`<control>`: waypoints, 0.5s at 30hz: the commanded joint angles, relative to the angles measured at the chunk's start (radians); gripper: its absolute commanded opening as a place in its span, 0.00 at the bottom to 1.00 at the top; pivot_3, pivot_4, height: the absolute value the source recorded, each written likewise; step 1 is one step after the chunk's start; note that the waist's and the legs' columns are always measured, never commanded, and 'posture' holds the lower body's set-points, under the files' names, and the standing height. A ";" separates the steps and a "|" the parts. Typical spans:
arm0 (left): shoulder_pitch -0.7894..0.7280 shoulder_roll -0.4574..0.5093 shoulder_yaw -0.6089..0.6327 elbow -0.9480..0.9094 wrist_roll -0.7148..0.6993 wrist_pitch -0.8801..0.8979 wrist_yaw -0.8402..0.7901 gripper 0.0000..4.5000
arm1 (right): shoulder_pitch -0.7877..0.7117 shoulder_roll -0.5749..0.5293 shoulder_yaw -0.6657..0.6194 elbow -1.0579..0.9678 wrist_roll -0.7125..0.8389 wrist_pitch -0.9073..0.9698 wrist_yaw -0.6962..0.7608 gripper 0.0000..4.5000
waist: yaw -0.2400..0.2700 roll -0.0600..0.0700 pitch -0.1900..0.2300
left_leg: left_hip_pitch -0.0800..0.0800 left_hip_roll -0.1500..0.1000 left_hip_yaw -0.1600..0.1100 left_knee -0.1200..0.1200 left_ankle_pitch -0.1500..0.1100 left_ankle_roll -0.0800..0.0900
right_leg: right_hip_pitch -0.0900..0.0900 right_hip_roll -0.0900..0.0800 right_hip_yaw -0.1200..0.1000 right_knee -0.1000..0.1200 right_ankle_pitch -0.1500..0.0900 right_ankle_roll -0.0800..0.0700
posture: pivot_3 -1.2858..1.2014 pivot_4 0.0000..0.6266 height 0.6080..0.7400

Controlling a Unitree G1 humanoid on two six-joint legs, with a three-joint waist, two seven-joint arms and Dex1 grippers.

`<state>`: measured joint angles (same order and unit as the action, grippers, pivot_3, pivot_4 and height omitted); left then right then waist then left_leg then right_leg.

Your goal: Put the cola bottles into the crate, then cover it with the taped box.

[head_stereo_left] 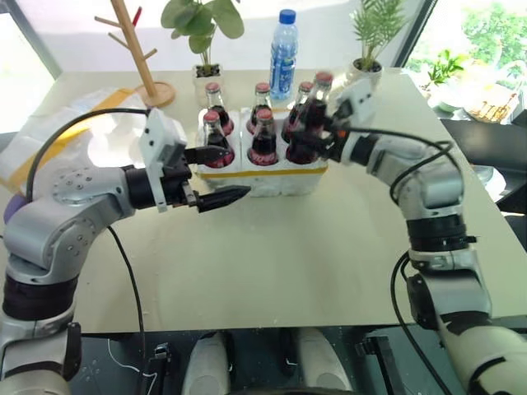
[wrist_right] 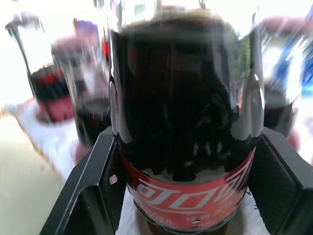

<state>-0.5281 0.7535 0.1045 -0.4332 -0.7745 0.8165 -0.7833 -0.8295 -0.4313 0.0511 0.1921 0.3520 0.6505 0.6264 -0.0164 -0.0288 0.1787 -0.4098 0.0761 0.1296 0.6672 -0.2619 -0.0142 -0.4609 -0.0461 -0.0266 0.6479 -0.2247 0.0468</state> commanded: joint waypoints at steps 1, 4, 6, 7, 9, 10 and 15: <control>-0.023 0.005 0.015 -0.011 0.002 -0.015 0.000 1.00 | -0.023 -0.002 -0.015 -0.022 -0.012 -0.040 0.018 0.61 | 0.000 0.000 0.000 | 0.000 0.000 0.000 0.000 0.000 0.000 | 0.000 0.000 0.000 0.000 0.000 0.000 | 0.52 0.24 1.00; -0.028 0.010 0.017 -0.005 0.006 -0.016 -0.002 1.00 | -0.021 -0.005 -0.012 -0.005 -0.028 -0.053 0.025 0.61 | 0.000 0.000 0.000 | 0.000 0.000 0.000 0.000 0.000 0.000 | 0.000 0.000 0.000 0.000 0.000 0.000 | 0.52 0.24 1.00; -0.028 0.012 0.018 -0.002 0.007 -0.015 -0.004 1.00 | -0.020 -0.006 -0.008 0.019 -0.039 -0.045 0.029 0.61 | 0.000 0.000 0.000 | 0.000 0.000 0.000 0.000 0.000 0.000 | 0.000 0.000 0.000 0.000 0.000 0.000 | 0.52 0.24 1.00; -0.025 0.013 0.017 -0.001 0.009 -0.016 -0.006 1.00 | -0.023 -0.002 -0.003 0.040 -0.048 -0.050 0.029 0.61 | 0.001 0.000 0.000 | 0.000 0.000 0.000 0.000 0.000 0.000 | 0.000 0.000 0.000 0.000 0.000 0.000 | 0.52 0.24 1.00; -0.020 0.014 0.013 0.001 0.013 -0.019 -0.008 1.00 | -0.034 0.009 0.001 0.076 -0.057 -0.046 0.026 0.85 | 0.001 0.000 0.000 | 0.000 0.000 0.000 0.000 0.000 0.000 | 0.000 0.000 0.000 0.000 0.000 0.000 | 0.52 0.24 1.00; -0.018 0.015 0.010 0.005 0.017 -0.020 -0.009 1.00 | -0.042 0.015 0.003 0.091 -0.064 -0.050 0.023 0.93 | 0.000 0.000 0.000 | 0.000 0.000 0.000 0.000 0.000 0.000 | 0.001 0.000 0.000 0.000 0.000 0.000 | 0.52 0.24 1.00; 0.003 0.037 0.034 -0.007 0.022 -0.012 -0.009 1.00 | -0.059 -0.011 -0.036 -0.004 -0.020 0.006 0.060 0.98 | 0.000 0.000 0.000 | 0.001 0.000 0.000 0.000 0.000 0.000 | 0.001 0.000 0.000 0.000 0.000 0.000 | 0.52 0.24 1.00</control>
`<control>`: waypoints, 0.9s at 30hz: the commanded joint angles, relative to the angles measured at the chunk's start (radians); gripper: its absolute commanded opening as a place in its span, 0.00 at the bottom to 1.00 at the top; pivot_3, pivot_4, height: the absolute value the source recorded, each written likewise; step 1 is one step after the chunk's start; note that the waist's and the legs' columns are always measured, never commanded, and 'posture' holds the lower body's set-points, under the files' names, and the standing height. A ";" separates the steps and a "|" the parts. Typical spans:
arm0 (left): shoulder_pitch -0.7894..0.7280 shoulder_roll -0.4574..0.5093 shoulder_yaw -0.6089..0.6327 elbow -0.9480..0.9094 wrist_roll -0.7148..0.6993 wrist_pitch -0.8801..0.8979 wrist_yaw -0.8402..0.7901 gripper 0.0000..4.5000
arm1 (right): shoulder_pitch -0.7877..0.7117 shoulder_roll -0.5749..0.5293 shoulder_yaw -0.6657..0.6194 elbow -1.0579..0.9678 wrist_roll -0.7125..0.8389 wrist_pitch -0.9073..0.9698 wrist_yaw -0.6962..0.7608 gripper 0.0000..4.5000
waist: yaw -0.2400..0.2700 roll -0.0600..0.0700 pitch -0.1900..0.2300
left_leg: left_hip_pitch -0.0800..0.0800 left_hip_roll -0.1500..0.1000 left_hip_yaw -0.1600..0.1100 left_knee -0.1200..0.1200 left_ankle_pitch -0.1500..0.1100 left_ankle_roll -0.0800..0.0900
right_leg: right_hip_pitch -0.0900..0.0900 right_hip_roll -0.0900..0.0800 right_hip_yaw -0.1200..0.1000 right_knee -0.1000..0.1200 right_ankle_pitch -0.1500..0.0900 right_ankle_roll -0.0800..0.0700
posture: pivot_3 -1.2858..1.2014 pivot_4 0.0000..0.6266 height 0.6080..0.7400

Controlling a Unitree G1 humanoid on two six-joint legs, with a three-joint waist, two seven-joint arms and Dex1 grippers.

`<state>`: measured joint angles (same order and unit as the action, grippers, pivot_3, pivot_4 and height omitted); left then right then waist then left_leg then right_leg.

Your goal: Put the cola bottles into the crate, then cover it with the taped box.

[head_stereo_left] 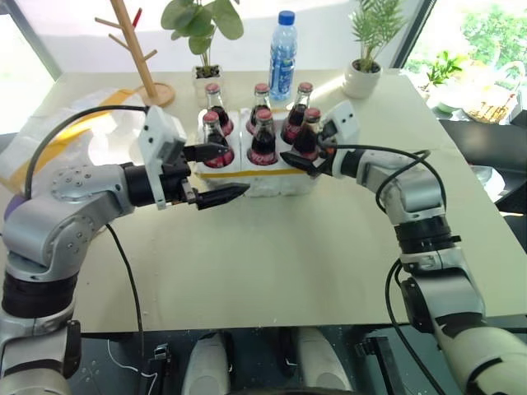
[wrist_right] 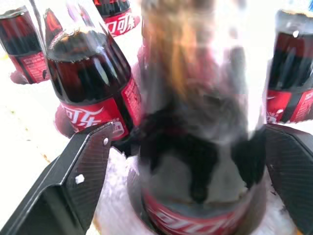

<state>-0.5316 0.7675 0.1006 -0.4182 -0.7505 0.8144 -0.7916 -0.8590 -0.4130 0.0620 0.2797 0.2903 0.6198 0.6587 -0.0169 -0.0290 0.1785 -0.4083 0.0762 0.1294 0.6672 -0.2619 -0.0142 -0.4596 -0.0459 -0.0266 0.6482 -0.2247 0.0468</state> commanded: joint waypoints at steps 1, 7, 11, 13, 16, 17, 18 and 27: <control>0.012 0.028 0.048 -0.027 -0.007 -0.005 0.001 1.00 | -0.028 -0.040 -0.059 -0.119 0.059 0.059 0.038 0.98 | 0.000 0.000 0.000 | 0.000 0.000 0.000 0.000 0.000 0.000 | 0.000 0.000 0.000 0.000 0.000 0.000 | 0.52 0.24 1.00; 0.148 0.169 0.258 -0.129 -0.078 0.083 0.008 1.00 | 0.041 -0.269 -0.193 -0.371 0.243 0.238 0.206 0.98 | 0.004 0.000 0.000 | -0.002 0.000 0.000 0.000 0.000 0.000 | -0.001 0.000 0.000 -0.001 0.000 0.000 | 0.52 0.24 1.00; 0.316 0.294 0.511 -0.192 -0.113 0.183 -0.039 1.00 | 0.092 -0.408 -0.243 -0.411 0.298 0.263 0.300 0.98 | -0.001 0.000 0.000 | 0.000 0.000 0.000 0.000 0.000 0.000 | 0.000 0.000 0.000 -0.002 -0.001 0.000 | 0.52 0.24 1.00; 0.411 0.342 0.640 -0.209 -0.108 0.230 -0.087 1.00 | 0.108 -0.439 -0.250 -0.409 0.304 0.252 0.319 0.98 | -0.006 0.000 0.000 | 0.001 0.001 0.001 -0.001 0.000 0.000 | 0.000 0.000 0.000 -0.002 -0.001 -0.002 | 0.52 0.24 1.00; 0.634 0.403 0.877 -0.185 0.004 0.278 -0.227 1.00 | 0.109 -0.448 -0.251 -0.376 0.291 0.234 0.308 0.98 | -0.010 0.001 0.000 | 0.002 0.001 0.001 -0.001 0.000 0.000 | -0.001 0.001 0.000 -0.001 -0.003 -0.005 | 0.52 0.24 1.00; 0.715 0.420 0.928 -0.177 0.073 0.266 -0.264 1.00 | 0.106 -0.445 -0.250 -0.365 0.289 0.232 0.305 0.98 | -0.012 0.001 0.000 | 0.002 0.001 0.001 -0.001 0.000 0.000 | -0.001 0.000 0.000 -0.001 -0.003 -0.005 | 0.52 0.24 1.00; 0.814 0.433 0.967 -0.176 0.165 0.226 -0.305 1.00 | 0.103 -0.441 -0.247 -0.354 0.287 0.228 0.303 0.98 | -0.014 0.000 0.000 | 0.002 0.001 0.001 -0.001 0.000 0.000 | -0.002 0.001 0.000 -0.001 -0.004 -0.006 | 0.52 0.24 1.00; 0.880 0.473 1.008 -0.052 0.304 0.208 -0.343 1.00 | 0.074 -0.393 -0.205 -0.265 0.251 0.161 0.285 0.98 | -0.001 0.001 0.000 | 0.001 0.001 0.002 -0.002 0.000 -0.001 | -0.003 -0.002 -0.001 -0.002 -0.006 -0.010 | 0.52 0.24 1.00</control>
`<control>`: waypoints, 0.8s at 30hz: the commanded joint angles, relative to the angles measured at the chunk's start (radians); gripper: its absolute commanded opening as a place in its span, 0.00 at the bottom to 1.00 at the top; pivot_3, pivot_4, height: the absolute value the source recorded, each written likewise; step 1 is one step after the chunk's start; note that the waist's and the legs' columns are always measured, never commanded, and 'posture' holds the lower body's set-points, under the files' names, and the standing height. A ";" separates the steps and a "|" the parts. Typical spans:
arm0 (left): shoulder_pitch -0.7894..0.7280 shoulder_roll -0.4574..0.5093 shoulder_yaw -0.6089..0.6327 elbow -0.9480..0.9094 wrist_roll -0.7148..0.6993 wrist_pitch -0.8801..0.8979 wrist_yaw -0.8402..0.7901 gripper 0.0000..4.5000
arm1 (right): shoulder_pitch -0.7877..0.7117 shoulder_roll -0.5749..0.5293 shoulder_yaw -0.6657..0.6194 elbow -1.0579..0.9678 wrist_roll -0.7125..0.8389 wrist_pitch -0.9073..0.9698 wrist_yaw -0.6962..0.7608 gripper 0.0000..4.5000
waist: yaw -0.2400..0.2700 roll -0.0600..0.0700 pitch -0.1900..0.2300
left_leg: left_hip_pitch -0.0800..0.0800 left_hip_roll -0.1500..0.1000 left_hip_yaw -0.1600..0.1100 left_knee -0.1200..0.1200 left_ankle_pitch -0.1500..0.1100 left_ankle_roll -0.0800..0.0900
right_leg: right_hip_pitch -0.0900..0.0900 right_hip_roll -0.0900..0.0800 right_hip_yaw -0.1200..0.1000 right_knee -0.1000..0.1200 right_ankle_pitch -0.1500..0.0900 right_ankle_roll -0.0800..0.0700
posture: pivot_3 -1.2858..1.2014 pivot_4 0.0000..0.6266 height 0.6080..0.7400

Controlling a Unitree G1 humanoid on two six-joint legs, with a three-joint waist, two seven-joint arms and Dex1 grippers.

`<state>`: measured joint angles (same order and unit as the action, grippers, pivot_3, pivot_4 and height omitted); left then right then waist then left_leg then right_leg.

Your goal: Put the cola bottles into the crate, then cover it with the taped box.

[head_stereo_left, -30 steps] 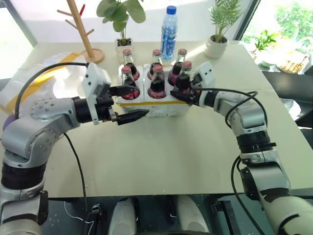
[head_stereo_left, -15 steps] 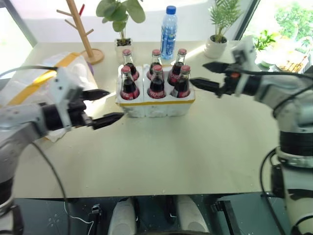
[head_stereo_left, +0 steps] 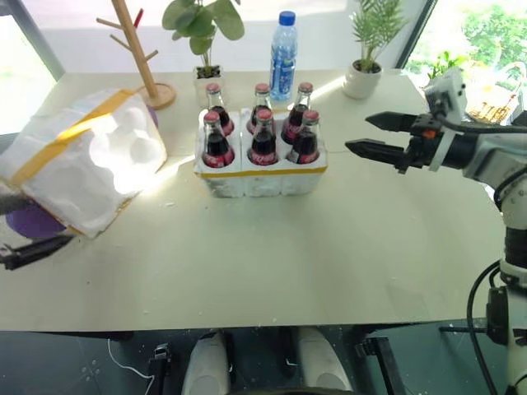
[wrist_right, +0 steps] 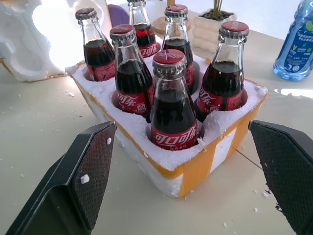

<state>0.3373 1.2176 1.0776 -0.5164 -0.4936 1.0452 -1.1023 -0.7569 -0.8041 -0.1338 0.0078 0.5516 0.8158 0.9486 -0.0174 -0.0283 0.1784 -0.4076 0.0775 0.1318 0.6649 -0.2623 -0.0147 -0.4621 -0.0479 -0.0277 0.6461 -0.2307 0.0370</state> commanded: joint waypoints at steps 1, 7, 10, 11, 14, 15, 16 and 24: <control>0.033 0.034 0.033 0.075 0.070 -0.029 -0.055 1.00 | -0.030 0.004 -0.007 0.015 -0.014 -0.042 -0.008 0.98 | -0.001 0.000 0.000 | 0.000 0.000 0.000 0.000 0.000 0.000 | -0.001 0.000 0.000 0.000 0.000 0.000 | 0.52 0.24 1.00; 0.230 0.114 0.059 0.413 0.312 -0.255 -0.240 1.00 | -0.005 0.015 -0.011 0.022 -0.025 -0.044 -0.033 0.98 | -0.008 0.001 0.000 | -0.001 0.001 0.003 -0.003 0.000 0.000 | -0.004 0.001 0.000 0.001 0.000 0.000 | 0.52 0.24 1.00; 0.195 0.195 0.015 0.638 0.354 -0.367 -0.307 1.00 | 0.013 0.009 -0.021 0.012 -0.018 -0.030 -0.038 0.98 | -0.006 0.000 0.000 | -0.001 0.003 0.002 -0.003 0.000 0.000 | -0.005 0.002 -0.001 0.001 -0.002 -0.004 | 0.52 0.24 1.00; 0.168 0.226 -0.016 0.709 0.357 -0.405 -0.324 1.00 | 0.020 0.006 -0.021 0.010 -0.020 -0.032 -0.039 0.98 | -0.003 0.000 0.000 | -0.001 0.003 0.002 -0.003 0.000 0.000 | -0.005 0.001 -0.001 0.002 -0.002 -0.004 | 0.52 0.24 1.00; 0.008 0.349 -0.220 0.946 0.287 -0.499 -0.357 1.00 | 0.048 -0.001 -0.023 -0.009 -0.016 -0.024 -0.039 0.98 | 0.004 0.000 0.000 | -0.001 0.002 0.003 -0.003 0.000 0.000 | -0.004 -0.001 -0.002 0.001 -0.002 -0.004 | 0.52 0.24 1.00; -0.054 0.379 -0.292 0.990 0.250 -0.505 -0.359 1.00 | 0.054 -0.001 -0.025 -0.015 -0.013 -0.020 -0.041 0.98 | 0.004 0.000 0.000 | -0.001 0.002 0.003 -0.003 0.000 0.000 | -0.005 -0.001 -0.002 0.001 -0.002 -0.004 | 0.52 0.24 1.00; -0.108 0.397 -0.351 1.020 0.229 -0.509 -0.364 1.00 | 0.057 -0.003 -0.026 -0.018 -0.011 -0.018 -0.042 0.98 | 0.004 0.000 0.000 | -0.001 0.002 0.003 -0.003 0.000 0.000 | -0.004 -0.002 -0.002 0.001 -0.002 -0.004 | 0.52 0.24 1.00; -0.681 0.362 -0.921 1.134 0.284 -0.549 -0.426 1.00 | 0.064 0.011 -0.033 -0.041 0.001 0.011 -0.080 0.98 | -0.002 0.000 0.000 | -0.002 0.003 0.005 -0.002 0.000 0.000 | -0.005 0.003 -0.001 0.004 0.000 -0.001 | 0.52 0.24 1.00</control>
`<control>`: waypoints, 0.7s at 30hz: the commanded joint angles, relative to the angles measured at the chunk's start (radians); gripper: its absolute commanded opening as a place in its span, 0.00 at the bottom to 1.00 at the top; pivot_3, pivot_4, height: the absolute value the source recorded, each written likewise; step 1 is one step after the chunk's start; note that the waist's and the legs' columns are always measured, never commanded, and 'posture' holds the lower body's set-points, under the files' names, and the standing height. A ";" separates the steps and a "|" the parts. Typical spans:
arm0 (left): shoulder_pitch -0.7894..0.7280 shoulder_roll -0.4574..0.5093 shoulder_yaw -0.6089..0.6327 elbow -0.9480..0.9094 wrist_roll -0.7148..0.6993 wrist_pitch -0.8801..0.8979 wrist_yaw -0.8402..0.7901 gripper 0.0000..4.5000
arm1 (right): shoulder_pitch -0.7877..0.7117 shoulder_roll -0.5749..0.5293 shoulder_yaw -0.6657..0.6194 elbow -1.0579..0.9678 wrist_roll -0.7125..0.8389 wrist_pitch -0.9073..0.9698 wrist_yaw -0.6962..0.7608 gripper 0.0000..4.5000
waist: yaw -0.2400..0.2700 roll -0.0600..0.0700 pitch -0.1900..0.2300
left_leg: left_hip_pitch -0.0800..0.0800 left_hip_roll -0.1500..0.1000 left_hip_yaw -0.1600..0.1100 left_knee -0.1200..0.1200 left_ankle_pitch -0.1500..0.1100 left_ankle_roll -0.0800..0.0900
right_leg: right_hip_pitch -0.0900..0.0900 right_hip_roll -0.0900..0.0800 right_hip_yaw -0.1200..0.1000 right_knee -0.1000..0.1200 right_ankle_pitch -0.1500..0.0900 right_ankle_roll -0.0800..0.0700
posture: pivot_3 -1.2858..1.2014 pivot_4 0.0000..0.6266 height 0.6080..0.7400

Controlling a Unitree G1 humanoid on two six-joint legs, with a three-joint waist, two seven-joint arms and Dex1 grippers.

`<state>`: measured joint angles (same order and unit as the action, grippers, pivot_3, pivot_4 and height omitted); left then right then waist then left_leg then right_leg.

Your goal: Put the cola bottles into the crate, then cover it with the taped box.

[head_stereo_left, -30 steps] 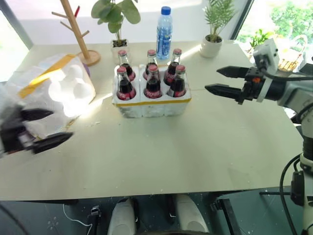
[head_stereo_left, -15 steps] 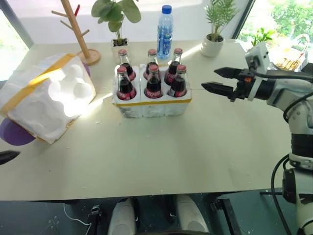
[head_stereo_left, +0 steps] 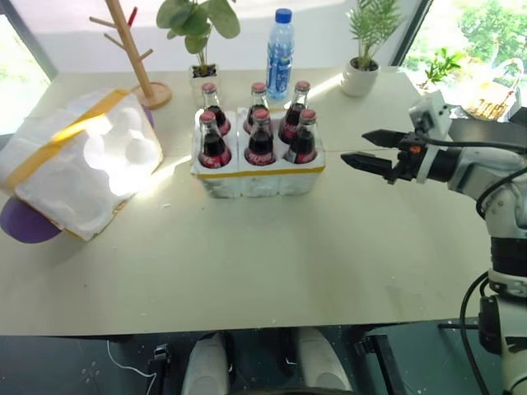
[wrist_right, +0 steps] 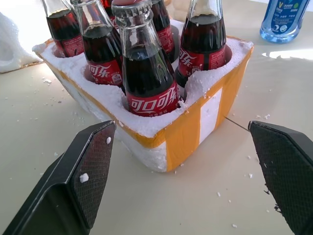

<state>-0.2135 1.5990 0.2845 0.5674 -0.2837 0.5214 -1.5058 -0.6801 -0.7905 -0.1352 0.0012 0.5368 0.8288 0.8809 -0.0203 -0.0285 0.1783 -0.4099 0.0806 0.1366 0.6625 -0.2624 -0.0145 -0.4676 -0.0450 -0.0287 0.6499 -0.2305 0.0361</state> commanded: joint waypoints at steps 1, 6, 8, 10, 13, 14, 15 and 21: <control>-0.203 -0.038 -0.180 0.072 0.105 -0.028 -0.031 1.00 | -0.013 -0.002 -0.032 -0.034 0.016 -0.001 -0.014 0.98 | 0.002 0.000 0.000 | 0.000 0.000 0.000 0.000 0.000 0.000 | 0.000 0.001 0.000 0.001 0.000 0.001 | 0.52 0.24 1.00; -0.519 -0.162 -0.382 0.217 0.278 -0.073 -0.066 1.00 | -0.002 -0.014 -0.037 -0.073 0.030 0.008 -0.007 0.98 | 0.008 -0.001 0.000 | 0.001 0.001 -0.001 0.002 0.000 0.000 | 0.000 0.001 0.000 0.004 0.001 0.001 | 0.52 0.24 1.00; -0.576 -0.210 -0.431 0.257 0.326 -0.097 -0.070 1.00 | -0.007 -0.028 -0.047 -0.099 0.050 0.015 0.009 0.98 | 0.008 -0.001 0.000 | 0.000 0.000 -0.001 0.003 0.000 0.000 | 0.000 0.000 0.000 0.004 0.001 0.001 | 0.52 0.24 1.00; -0.613 -0.248 -0.461 0.292 0.359 -0.112 -0.068 1.00 | -0.015 -0.036 -0.054 -0.114 0.064 0.023 0.013 0.98 | 0.008 -0.001 0.000 | 0.000 0.000 0.000 0.003 0.000 0.000 | 0.001 -0.001 0.000 0.003 0.001 0.002 | 0.52 0.24 1.00; -0.651 -0.295 -0.483 0.344 0.395 -0.138 -0.045 1.00 | -0.024 -0.040 -0.057 -0.120 0.069 0.032 0.003 0.98 | 0.007 -0.002 0.000 | 0.000 0.000 -0.001 0.004 0.000 0.000 | 0.001 0.000 0.000 0.003 0.001 0.002 | 0.52 0.24 1.00; -0.661 -0.310 -0.487 0.362 0.408 -0.147 -0.031 1.00 | -0.023 -0.039 -0.059 -0.121 0.069 0.034 -0.002 0.98 | 0.007 -0.002 0.000 | 0.000 0.000 -0.001 0.004 0.000 0.000 | 0.001 0.000 0.000 0.003 0.001 0.002 | 0.52 0.24 1.00; -0.671 -0.323 -0.489 0.378 0.418 -0.156 -0.020 1.00 | -0.022 -0.038 -0.059 -0.121 0.068 0.035 -0.006 0.98 | 0.007 -0.002 -0.001 | 0.000 0.000 -0.001 0.004 0.000 0.000 | 0.001 0.000 0.000 0.004 0.001 0.002 | 0.52 0.24 1.00; -0.723 -0.357 -0.479 0.433 0.438 -0.186 0.000 0.47 | 0.006 -0.036 -0.069 -0.152 0.082 0.046 -0.024 1.00 | 0.012 -0.002 -0.001 | 0.001 0.000 -0.003 0.005 0.000 0.000 | 0.002 0.000 -0.001 0.004 0.001 0.002 | 0.52 0.24 1.00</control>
<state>-0.9205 1.2478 -0.1958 0.9875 0.1342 0.3426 -1.5124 -0.6704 -0.8095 -0.1672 -0.1068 0.5972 0.8758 0.8612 -0.0086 -0.0303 0.1775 -0.4092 0.0803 0.1339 0.6675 -0.2620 -0.0144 -0.4652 -0.0456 -0.0294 0.6540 -0.2299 0.0376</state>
